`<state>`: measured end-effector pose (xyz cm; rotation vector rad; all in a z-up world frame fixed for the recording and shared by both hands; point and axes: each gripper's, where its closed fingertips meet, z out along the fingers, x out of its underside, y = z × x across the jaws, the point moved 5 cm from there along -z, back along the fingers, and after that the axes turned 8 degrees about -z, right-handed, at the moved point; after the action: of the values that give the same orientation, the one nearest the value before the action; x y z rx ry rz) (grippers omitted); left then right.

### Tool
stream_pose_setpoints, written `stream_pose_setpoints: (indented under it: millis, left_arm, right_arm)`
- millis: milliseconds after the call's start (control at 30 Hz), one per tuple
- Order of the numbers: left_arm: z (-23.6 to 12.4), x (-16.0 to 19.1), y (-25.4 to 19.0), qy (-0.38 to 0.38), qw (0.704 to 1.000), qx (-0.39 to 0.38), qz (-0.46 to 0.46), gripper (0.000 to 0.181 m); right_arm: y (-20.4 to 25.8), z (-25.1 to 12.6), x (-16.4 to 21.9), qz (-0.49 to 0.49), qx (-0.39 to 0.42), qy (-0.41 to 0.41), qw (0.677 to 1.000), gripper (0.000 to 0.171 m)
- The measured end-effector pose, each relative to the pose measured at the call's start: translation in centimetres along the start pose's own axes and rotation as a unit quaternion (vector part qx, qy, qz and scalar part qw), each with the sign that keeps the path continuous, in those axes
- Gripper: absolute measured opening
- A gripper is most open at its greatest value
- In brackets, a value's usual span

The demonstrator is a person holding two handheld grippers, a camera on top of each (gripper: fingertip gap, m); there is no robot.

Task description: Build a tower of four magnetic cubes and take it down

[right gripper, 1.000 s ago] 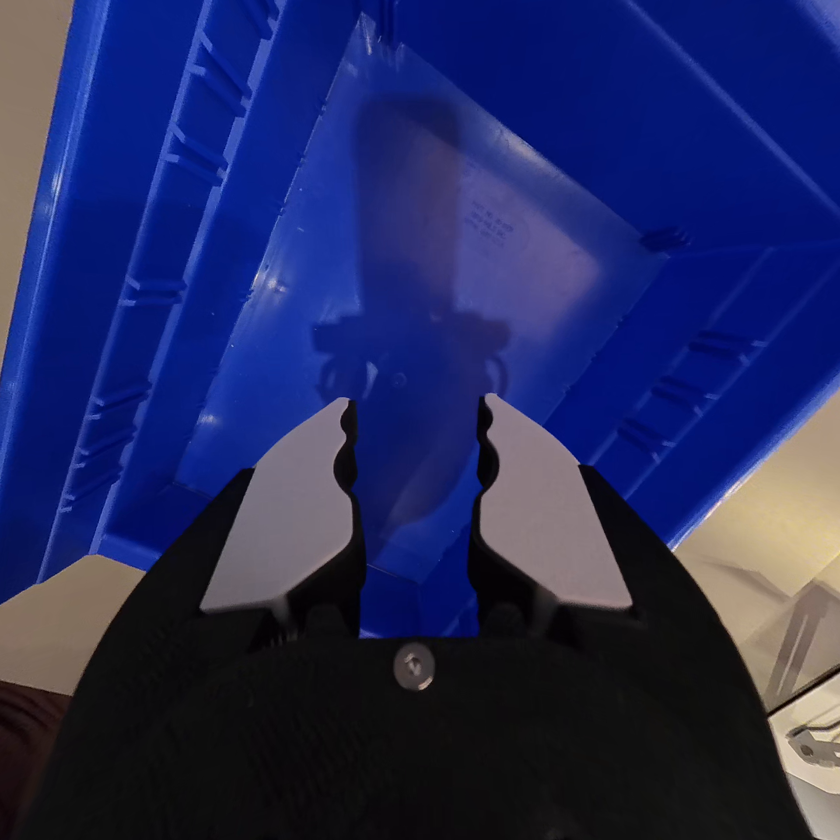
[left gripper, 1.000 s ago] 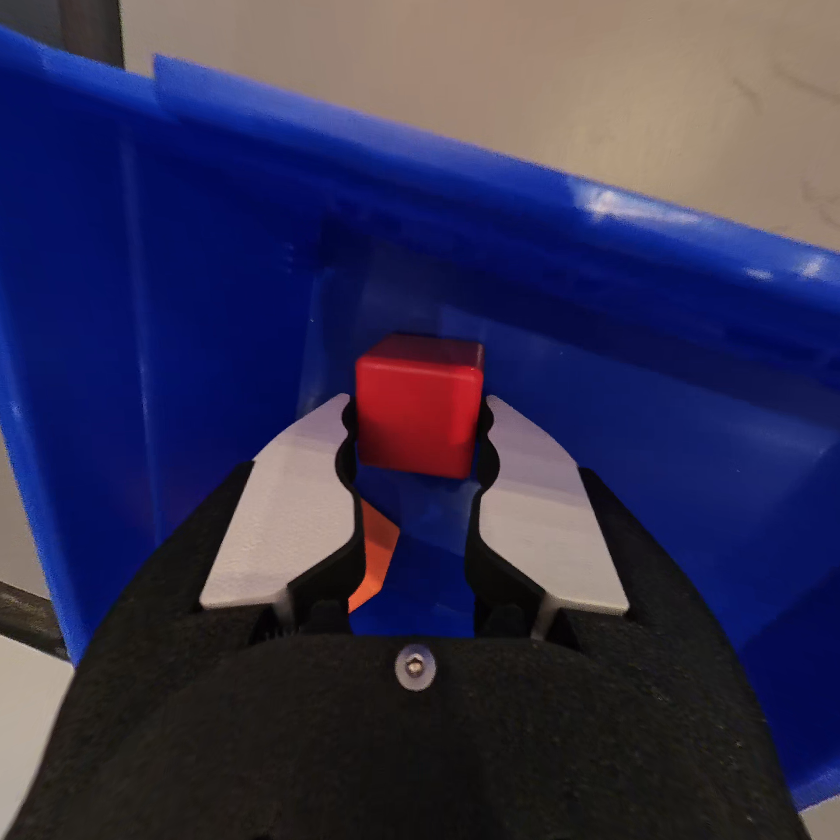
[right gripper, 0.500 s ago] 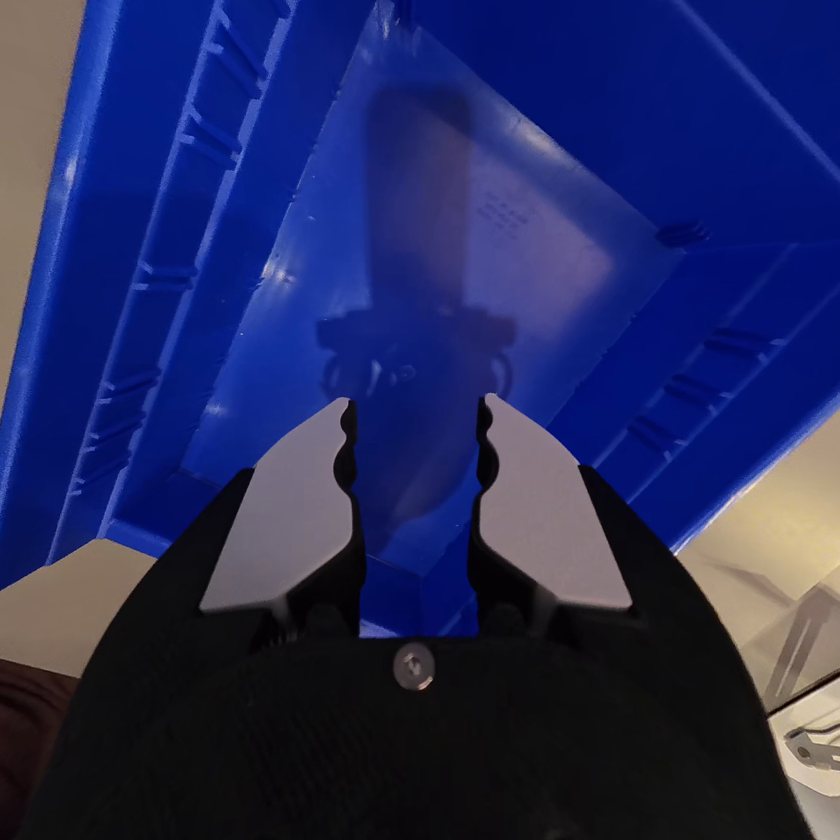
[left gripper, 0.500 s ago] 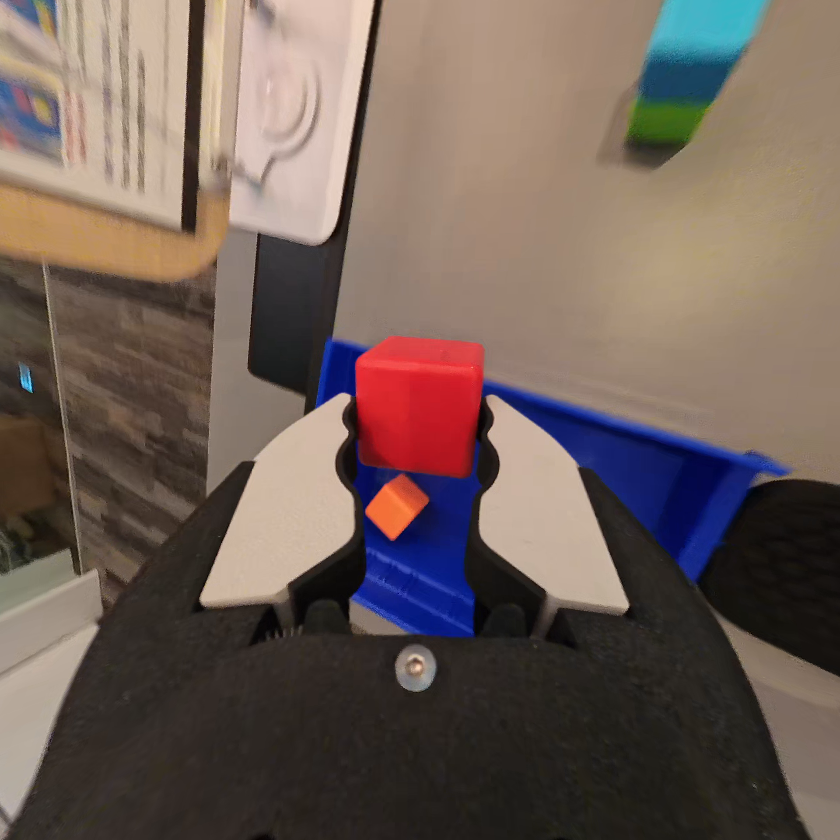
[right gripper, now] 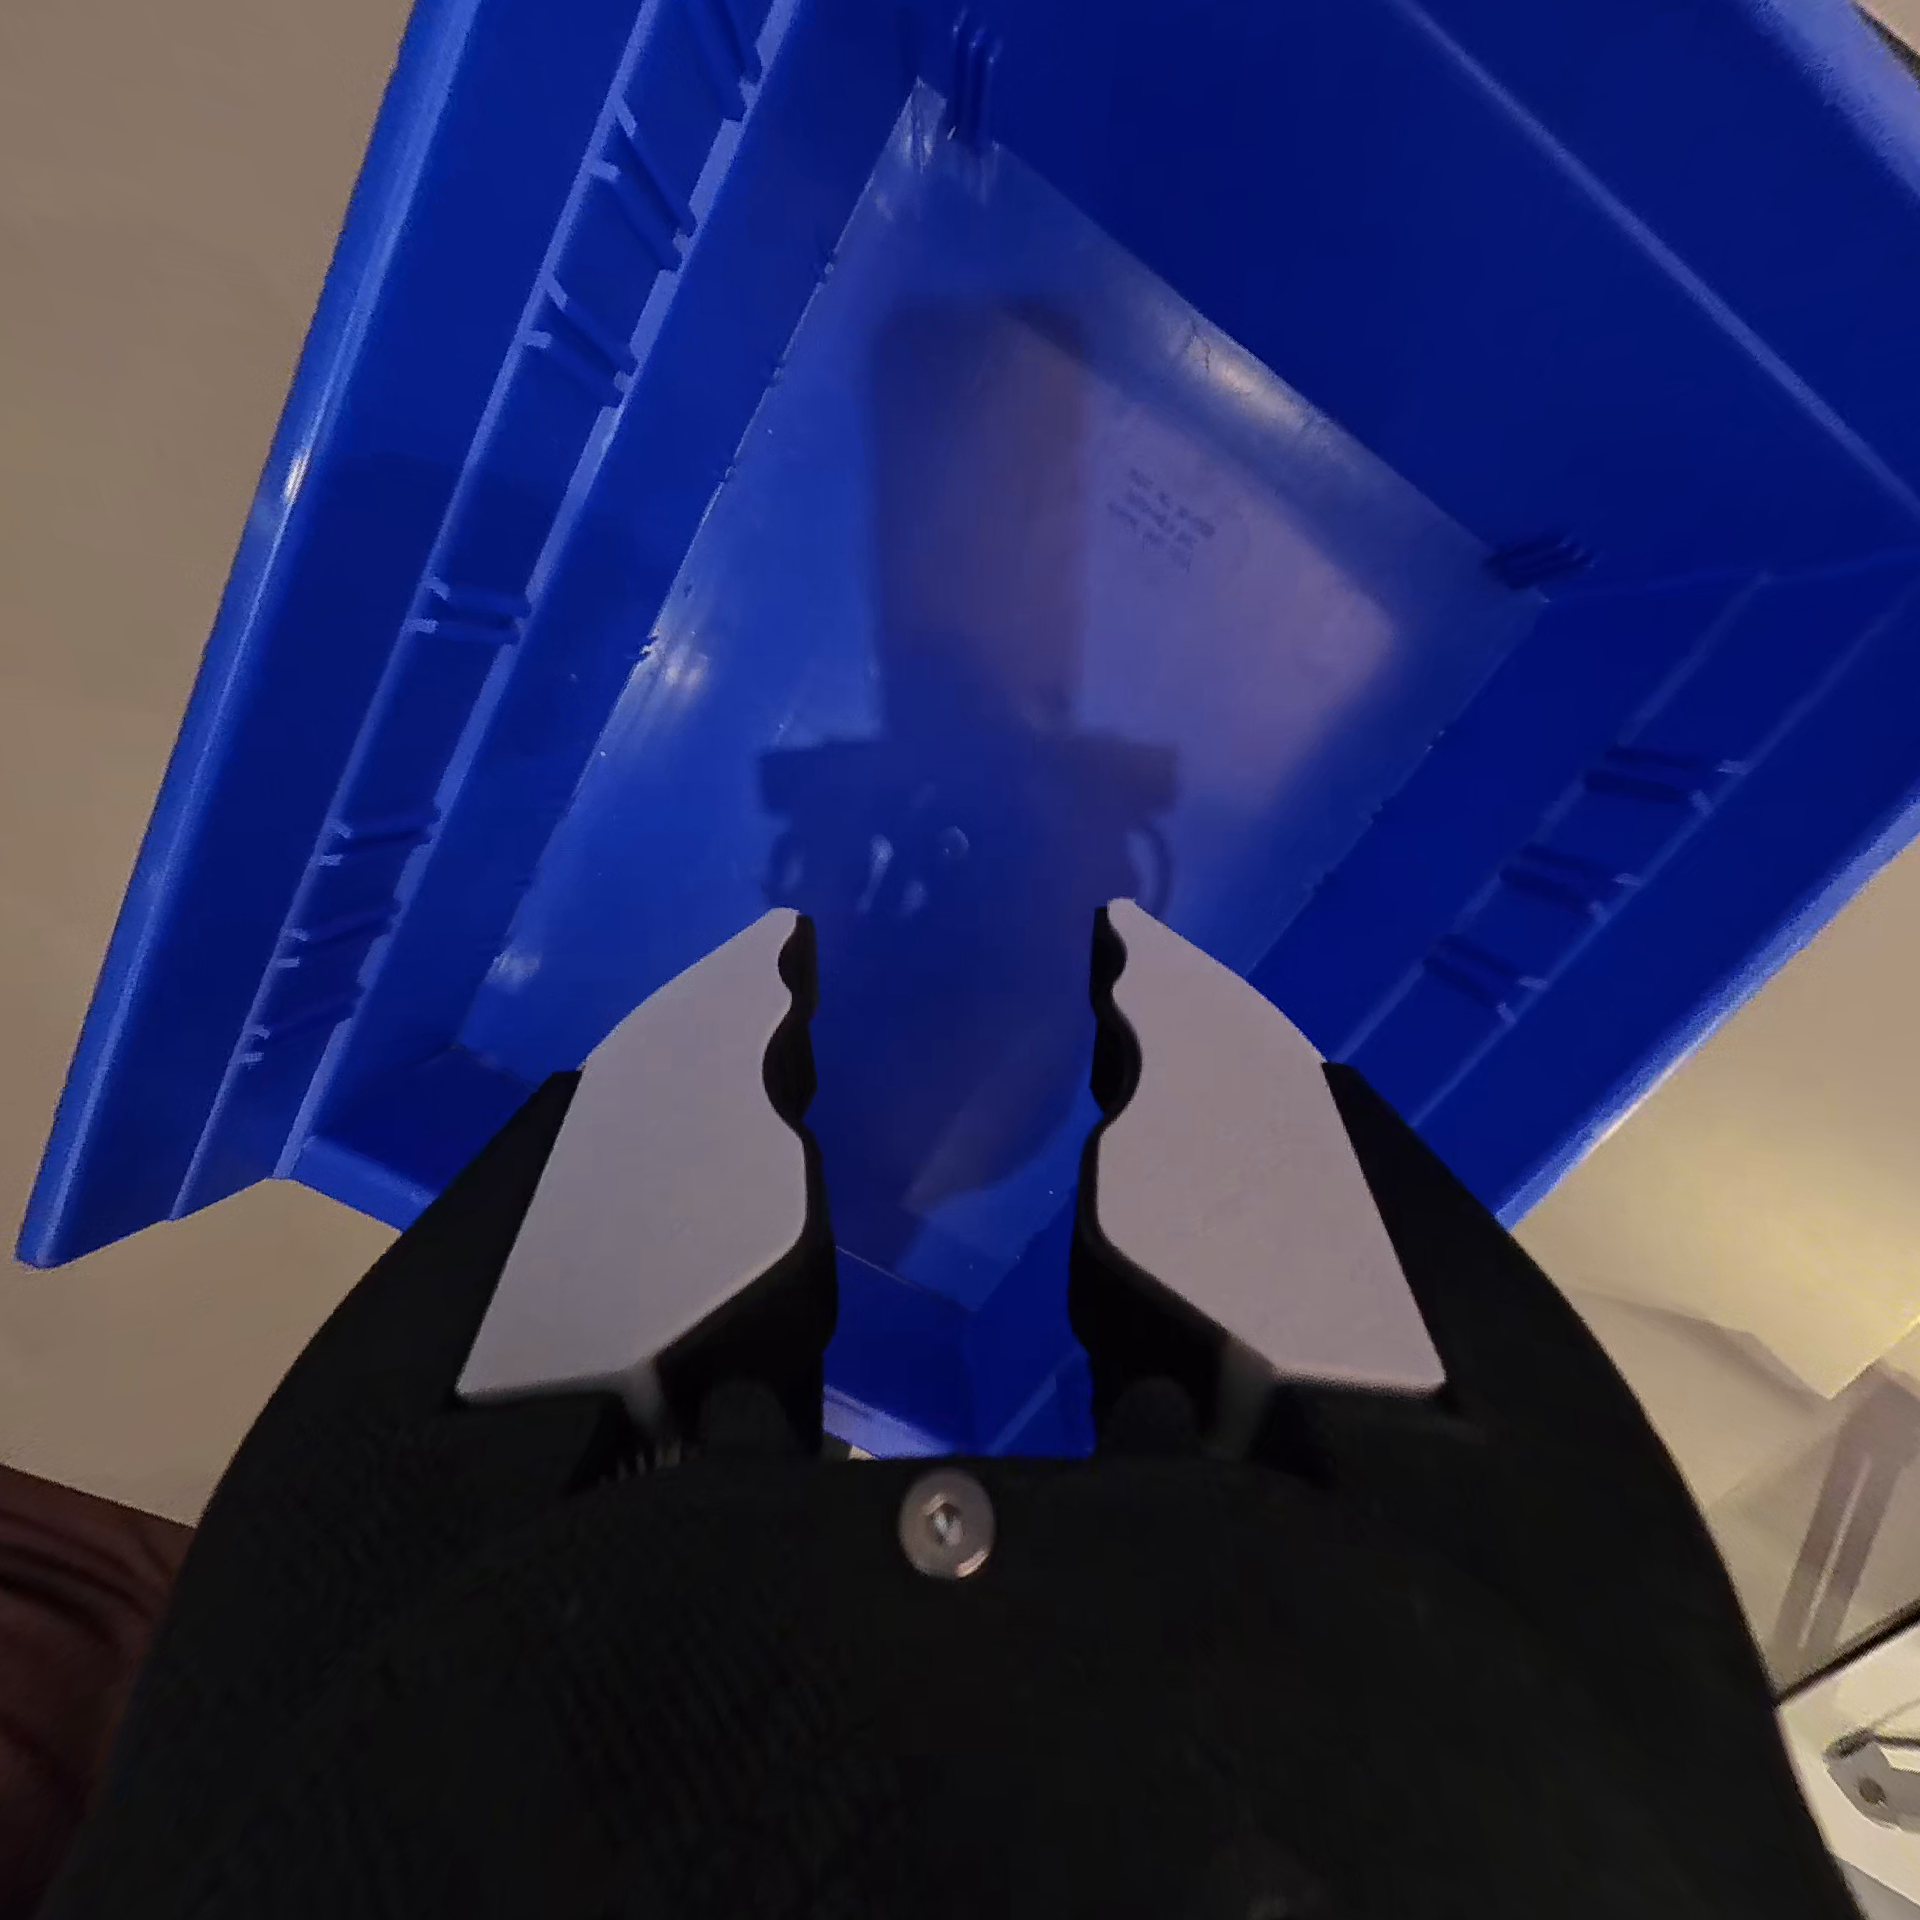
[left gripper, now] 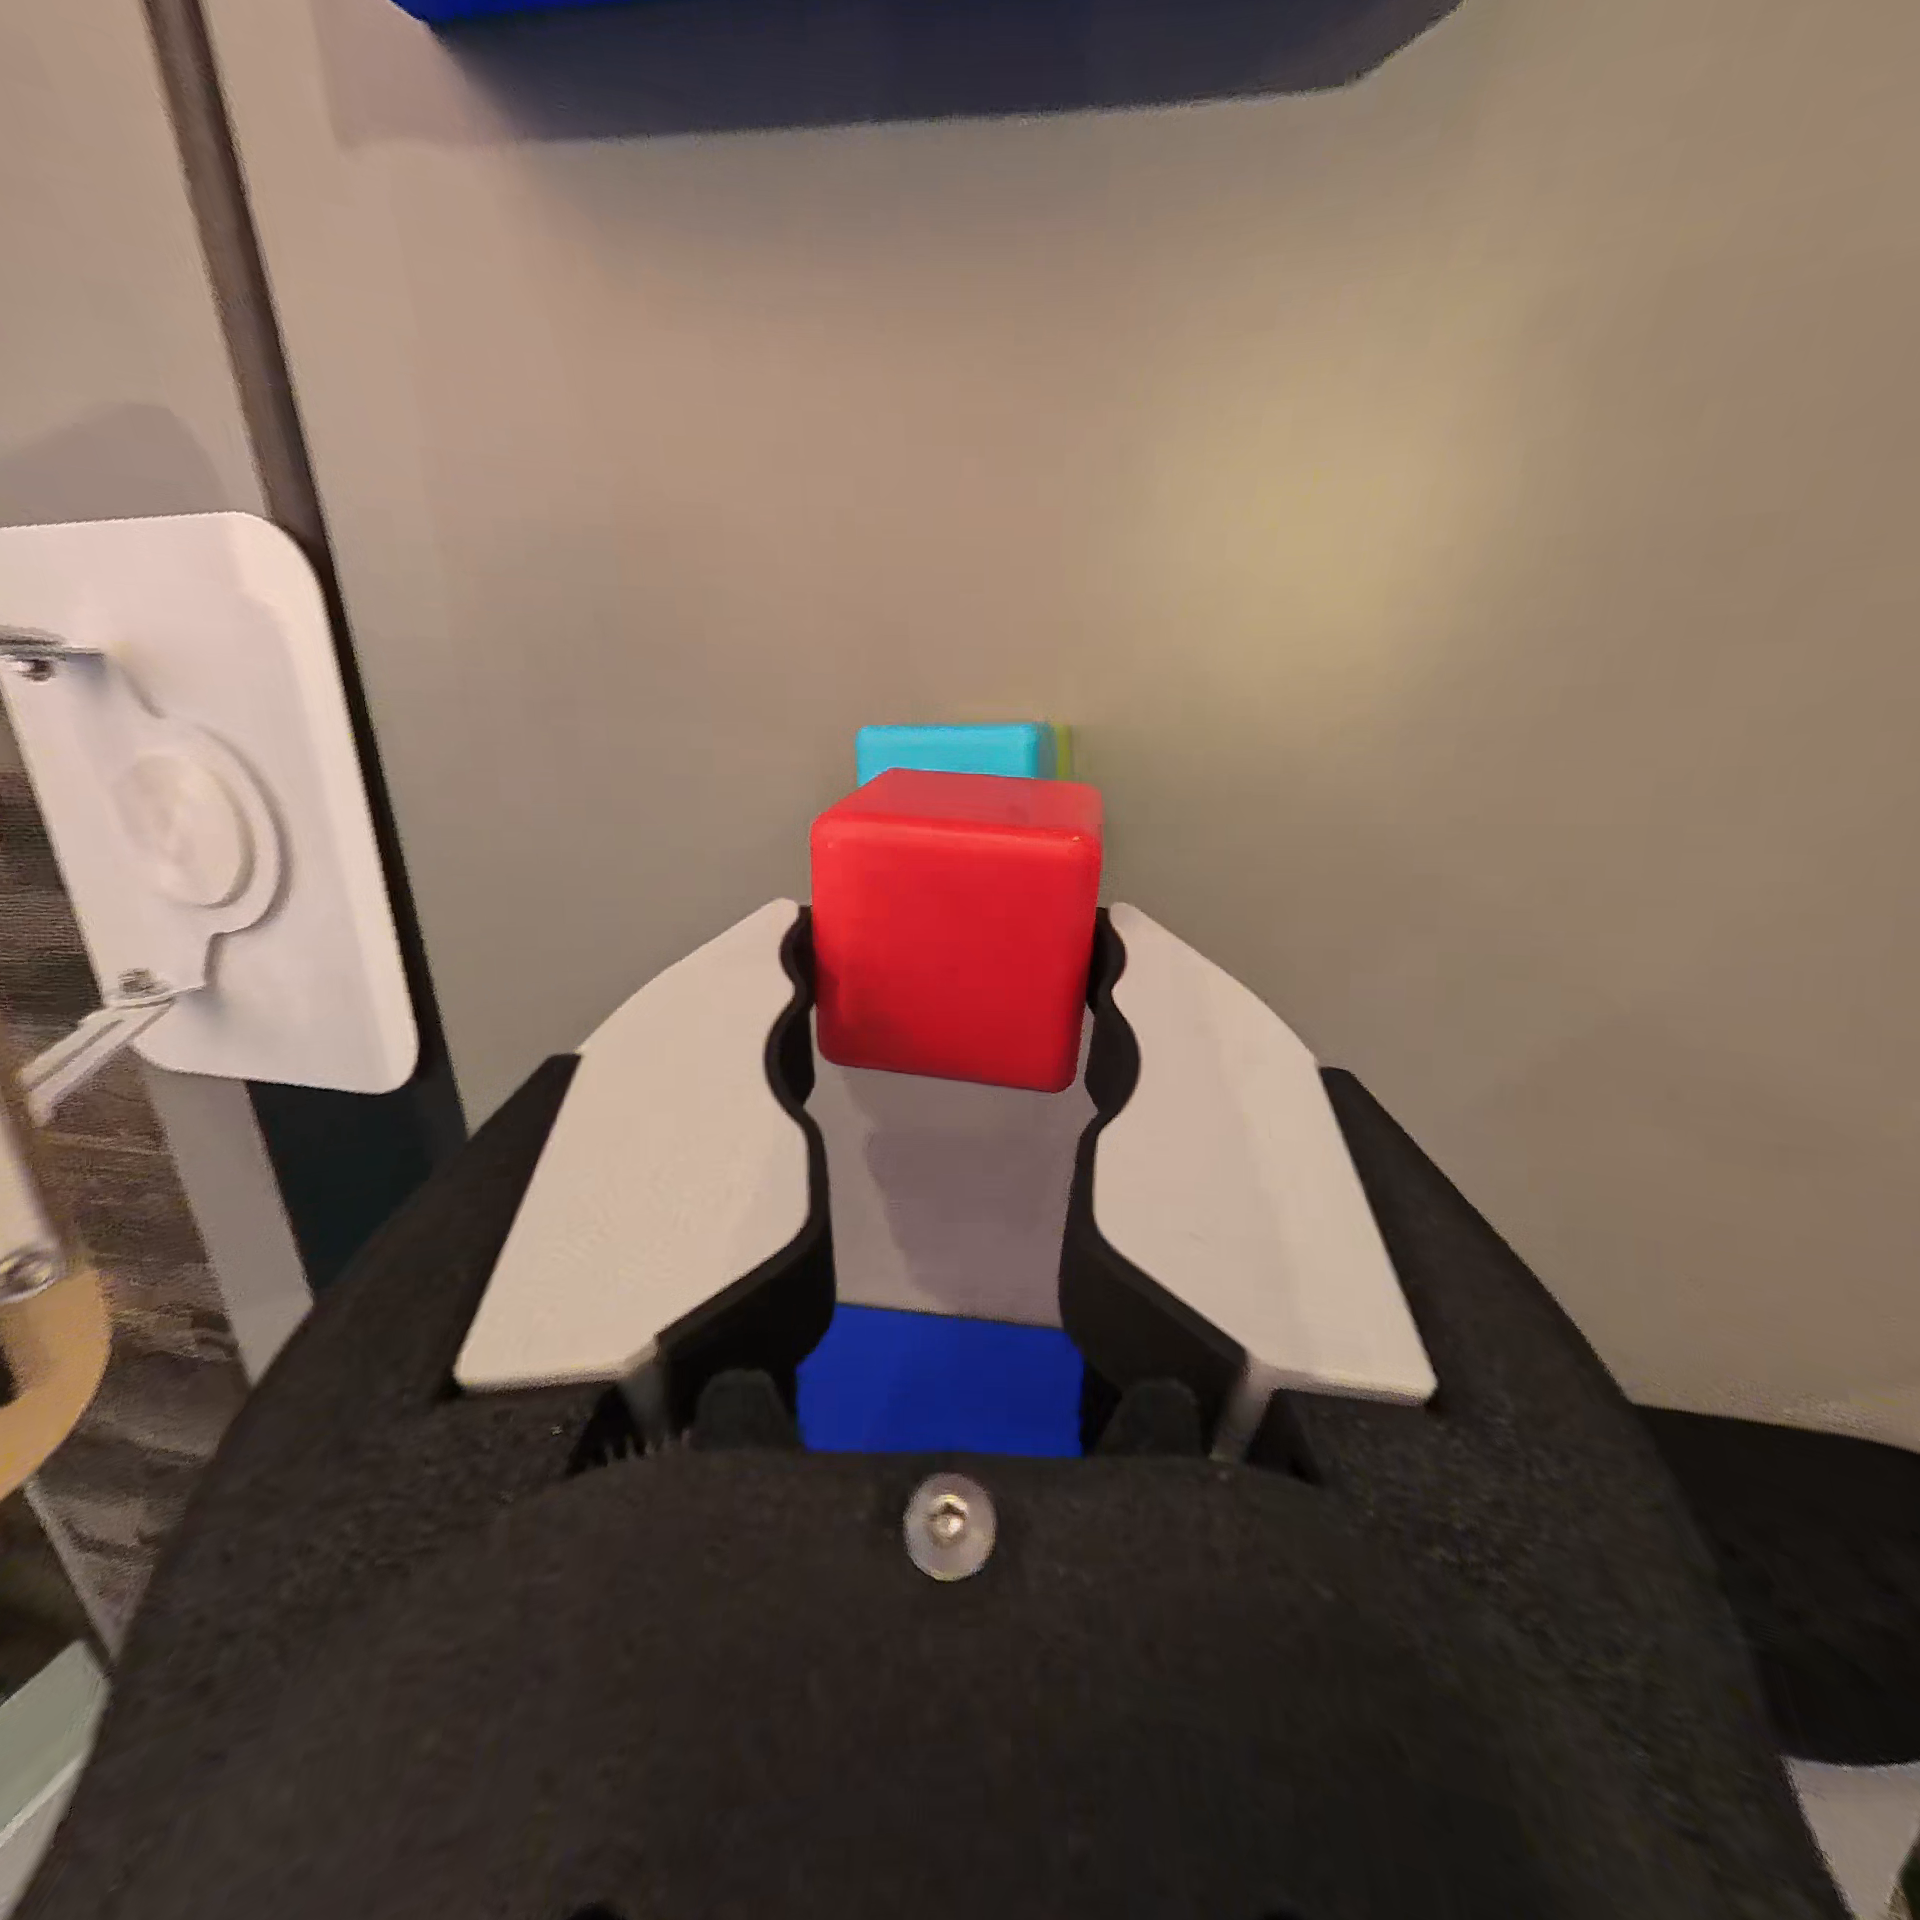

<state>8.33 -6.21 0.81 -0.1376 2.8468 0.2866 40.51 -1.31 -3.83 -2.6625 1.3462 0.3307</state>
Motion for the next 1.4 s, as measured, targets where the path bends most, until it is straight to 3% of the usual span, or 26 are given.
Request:
stream_pose_setpoints:
  millis: [167,300,433,567,733,900,1033,1133,1267,1400]
  left_arm:
    - [1.8,-0.3,0.6,0.019,1.0,0.004,-0.001,0.05]
    - [2.6,-0.2,0.8,0.025,1.0,0.015,-0.008,0.05]
    - [2.7,-0.3,1.0,0.025,0.999,0.021,-0.013,0.05]
    - [2.8,-0.4,1.1,0.023,0.999,0.021,-0.016,0.05]
    - [2.2,-0.5,1.3,-0.01,0.999,0.018,-0.036,0.057]
    - [-0.6,0.5,1.6,-0.074,0.995,0.003,-0.063,0.064]
    - [-4.1,5.1,3.7,-0.119,0.985,-0.047,-0.118,0.062]
    - [-5.5,12.5,7.6,-0.1,0.965,-0.121,-0.211,0.059]
    - [-4.8,23.4,11.8,-0.037,0.915,-0.172,-0.362,0.059]
    - [-2.5,28.6,13.1,-0.009,0.884,-0.159,-0.44,0.057]
  right_arm:
    - [0.2,-0.6,-0.3,-0.014,-0.01,-0.021,1.0,0.053]
    - [2.6,-2.8,-2.2,-0.105,-0.04,-0.116,0.987,0.052]
    - [6.6,-5.8,-4.4,-0.231,-0.066,-0.234,0.942,0.052]
    - [10.0,-7.6,-6.2,-0.292,-0.116,-0.324,0.892,0.052]
    - [10.6,-6.7,-6.7,-0.302,-0.113,-0.32,0.891,0.051]
    - [10.8,-6.0,-6.8,-0.311,-0.121,-0.313,0.889,0.049]
    - [11.7,-6.0,-6.9,-0.327,-0.129,-0.318,0.88,0.05]
    - [12.2,-6.1,-7.0,-0.336,-0.13,-0.32,0.876,0.05]
    - [12.3,-5.9,-7.2,-0.336,-0.128,-0.313,0.879,0.05]
    - [12.3,-5.4,-7.2,-0.336,-0.118,-0.297,0.886,0.05]
